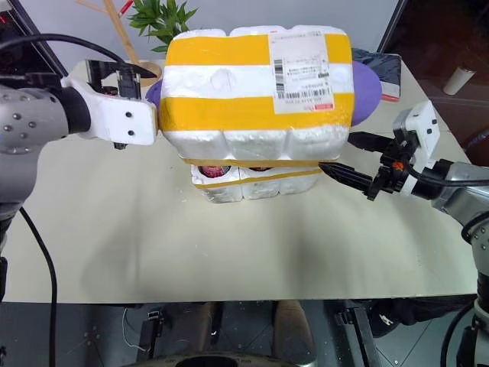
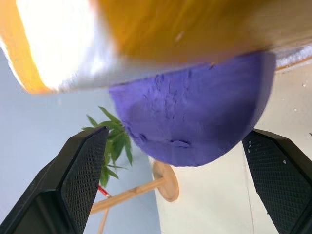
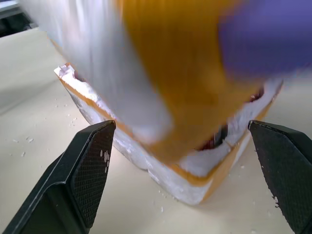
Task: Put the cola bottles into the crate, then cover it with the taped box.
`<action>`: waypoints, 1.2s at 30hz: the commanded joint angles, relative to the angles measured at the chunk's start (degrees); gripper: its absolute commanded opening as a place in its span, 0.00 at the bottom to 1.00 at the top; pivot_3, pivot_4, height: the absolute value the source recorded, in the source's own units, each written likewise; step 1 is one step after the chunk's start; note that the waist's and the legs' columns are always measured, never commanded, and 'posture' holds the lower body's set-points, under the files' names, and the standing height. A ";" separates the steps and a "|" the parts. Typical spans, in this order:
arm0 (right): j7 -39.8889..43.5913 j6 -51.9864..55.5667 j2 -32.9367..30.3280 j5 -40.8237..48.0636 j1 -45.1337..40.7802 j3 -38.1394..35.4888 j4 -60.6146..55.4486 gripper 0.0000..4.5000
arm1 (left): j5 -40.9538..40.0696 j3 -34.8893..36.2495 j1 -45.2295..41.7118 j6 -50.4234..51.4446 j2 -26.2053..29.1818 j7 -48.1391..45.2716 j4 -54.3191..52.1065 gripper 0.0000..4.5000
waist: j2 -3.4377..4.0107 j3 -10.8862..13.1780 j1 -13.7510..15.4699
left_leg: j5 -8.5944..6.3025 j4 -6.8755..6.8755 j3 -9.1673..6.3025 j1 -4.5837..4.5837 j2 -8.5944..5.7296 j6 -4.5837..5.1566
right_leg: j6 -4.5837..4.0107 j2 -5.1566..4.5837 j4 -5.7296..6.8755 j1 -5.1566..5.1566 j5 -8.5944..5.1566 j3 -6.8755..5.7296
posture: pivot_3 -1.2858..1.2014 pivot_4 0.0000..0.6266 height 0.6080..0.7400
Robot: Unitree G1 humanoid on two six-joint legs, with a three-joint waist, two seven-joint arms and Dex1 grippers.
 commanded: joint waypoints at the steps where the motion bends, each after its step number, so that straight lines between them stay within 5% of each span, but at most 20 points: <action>1: 0.68 -1.56 -0.45 -0.50 -1.87 -0.16 0.48 1.00 | -0.27 2.83 -0.58 1.23 0.85 0.08 -1.49 0.99 | 0.00 0.00 0.03 | 0.00 0.00 0.00 0.00 0.00 0.00 | 0.00 0.00 0.00 0.00 0.00 0.00 | 0.52 0.24 0.99; 25: 4.45 1.72 -7.15 2.18 -7.91 -1.51 -0.69 1.00 | -4.18 2.95 -3.15 -0.35 -2.88 2.80 4.52 0.99 | 0.00 0.00 0.11 | 0.00 0.00 0.00 -0.02 0.00 0.00 | 0.00 0.00 -0.01 -0.01 0.00 0.00 | 0.52 0.24 0.99; 36: 5.34 1.62 -7.82 0.91 -8.16 -1.29 1.98 1.00 | -7.29 4.90 0.57 -4.61 2.04 0.72 4.02 0.99 | 0.01 0.00 -0.06 | 0.00 -0.02 0.00 -0.01 0.00 0.00 | 0.00 0.00 -0.01 -0.01 0.00 0.00 | 0.52 0.24 0.99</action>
